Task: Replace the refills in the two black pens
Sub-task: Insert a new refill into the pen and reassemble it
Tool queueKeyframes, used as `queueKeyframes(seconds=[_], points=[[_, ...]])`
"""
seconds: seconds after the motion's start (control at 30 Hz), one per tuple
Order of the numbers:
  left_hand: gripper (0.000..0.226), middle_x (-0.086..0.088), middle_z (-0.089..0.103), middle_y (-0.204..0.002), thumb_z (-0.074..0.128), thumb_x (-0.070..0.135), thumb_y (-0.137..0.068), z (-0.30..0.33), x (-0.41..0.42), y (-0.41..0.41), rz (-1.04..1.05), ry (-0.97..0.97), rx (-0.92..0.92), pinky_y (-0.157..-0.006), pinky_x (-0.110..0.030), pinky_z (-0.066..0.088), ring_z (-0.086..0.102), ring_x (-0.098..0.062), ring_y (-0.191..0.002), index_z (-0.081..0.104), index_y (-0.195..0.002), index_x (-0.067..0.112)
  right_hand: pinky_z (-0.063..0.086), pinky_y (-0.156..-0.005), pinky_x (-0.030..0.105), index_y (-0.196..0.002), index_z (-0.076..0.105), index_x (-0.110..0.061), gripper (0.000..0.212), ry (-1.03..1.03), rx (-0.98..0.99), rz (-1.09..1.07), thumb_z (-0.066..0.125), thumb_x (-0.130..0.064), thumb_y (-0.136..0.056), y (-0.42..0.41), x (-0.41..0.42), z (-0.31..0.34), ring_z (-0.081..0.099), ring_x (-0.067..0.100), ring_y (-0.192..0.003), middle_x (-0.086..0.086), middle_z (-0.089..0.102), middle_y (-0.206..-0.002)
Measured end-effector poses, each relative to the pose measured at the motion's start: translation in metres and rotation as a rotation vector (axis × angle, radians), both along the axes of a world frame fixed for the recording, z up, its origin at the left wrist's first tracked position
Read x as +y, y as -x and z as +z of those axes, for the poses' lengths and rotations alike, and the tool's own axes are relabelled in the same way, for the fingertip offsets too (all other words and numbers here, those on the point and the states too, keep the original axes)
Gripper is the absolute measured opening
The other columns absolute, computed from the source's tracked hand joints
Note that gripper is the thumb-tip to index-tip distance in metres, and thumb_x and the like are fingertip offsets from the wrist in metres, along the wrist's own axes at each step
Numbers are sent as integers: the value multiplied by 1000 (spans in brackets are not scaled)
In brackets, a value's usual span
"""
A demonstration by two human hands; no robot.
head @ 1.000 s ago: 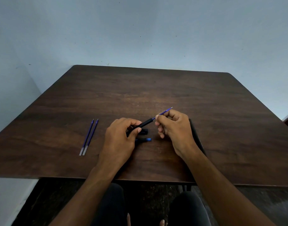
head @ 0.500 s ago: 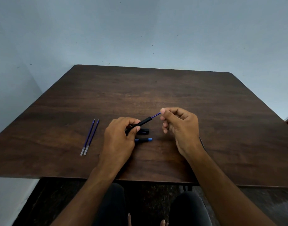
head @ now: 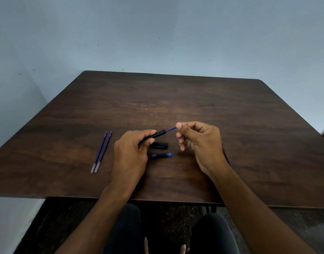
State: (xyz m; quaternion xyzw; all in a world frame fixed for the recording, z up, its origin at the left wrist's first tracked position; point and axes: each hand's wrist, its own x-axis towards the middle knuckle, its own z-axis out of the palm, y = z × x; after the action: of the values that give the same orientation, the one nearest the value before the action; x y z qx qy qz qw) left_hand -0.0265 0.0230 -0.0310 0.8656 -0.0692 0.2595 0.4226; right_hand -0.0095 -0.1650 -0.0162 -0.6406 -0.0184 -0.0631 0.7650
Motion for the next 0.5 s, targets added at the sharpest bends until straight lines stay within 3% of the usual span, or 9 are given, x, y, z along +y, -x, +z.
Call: queueKeyframes(seconds=[0.33,0.4,0.5], points=[[29,28,58,-87,82,13,-79,1,-1,1,-4,35,36,-81,4,37,57,20,-91,76,-104,27,49,-49,32,-89,74,-4,23,18,-3,0,79,-24,-82,0,2,1,61,21,-59,9,71,-72],[29,33,58,-88,81,15,-80,2,-2,2,-17,25,16,-84,1,39,58,17,-90,76,-106,28,49,-49,31,-88,75,-5,19,13,-12,-6,79,-23,-82,0,3,1,61,21,-59,10,72,-73],[29,23,68,-95,78,18,-83,4,-1,3,-35,50,-32,-89,-8,44,63,5,-96,76,-111,26,49,-49,29,-90,76,-8,21,26,-18,-4,79,-27,-81,0,3,1,61,20,-60,9,74,-75]])
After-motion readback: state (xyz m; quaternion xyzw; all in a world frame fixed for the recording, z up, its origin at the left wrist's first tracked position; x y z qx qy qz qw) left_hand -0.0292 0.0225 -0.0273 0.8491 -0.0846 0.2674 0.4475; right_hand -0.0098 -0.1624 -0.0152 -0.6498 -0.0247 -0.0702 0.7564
